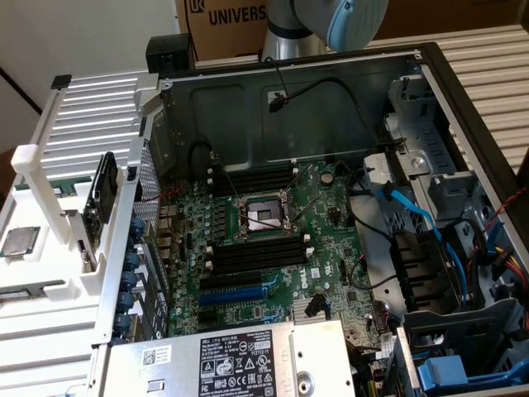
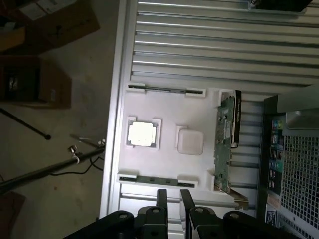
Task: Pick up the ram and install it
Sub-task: 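Reach for the ram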
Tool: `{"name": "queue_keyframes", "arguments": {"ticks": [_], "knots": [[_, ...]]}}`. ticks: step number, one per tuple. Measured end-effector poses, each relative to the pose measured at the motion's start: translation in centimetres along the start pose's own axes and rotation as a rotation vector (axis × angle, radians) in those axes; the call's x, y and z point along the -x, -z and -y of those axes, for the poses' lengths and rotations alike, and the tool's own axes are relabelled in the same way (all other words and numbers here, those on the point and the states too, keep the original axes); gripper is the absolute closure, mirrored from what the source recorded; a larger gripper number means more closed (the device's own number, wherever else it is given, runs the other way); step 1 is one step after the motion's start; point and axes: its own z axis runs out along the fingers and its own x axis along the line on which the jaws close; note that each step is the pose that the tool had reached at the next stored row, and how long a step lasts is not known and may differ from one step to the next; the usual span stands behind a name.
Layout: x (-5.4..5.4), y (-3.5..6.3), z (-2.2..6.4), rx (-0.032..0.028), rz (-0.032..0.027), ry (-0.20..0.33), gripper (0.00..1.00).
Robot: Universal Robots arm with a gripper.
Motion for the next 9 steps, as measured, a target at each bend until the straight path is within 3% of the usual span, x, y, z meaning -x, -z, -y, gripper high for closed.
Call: {"name": "queue_keyframes", "arguments": {"ticks": [9], "knots": [[-0.05, 0.00, 0.00, -0.0004, 0.0036, 0.006, 0.75]]}}
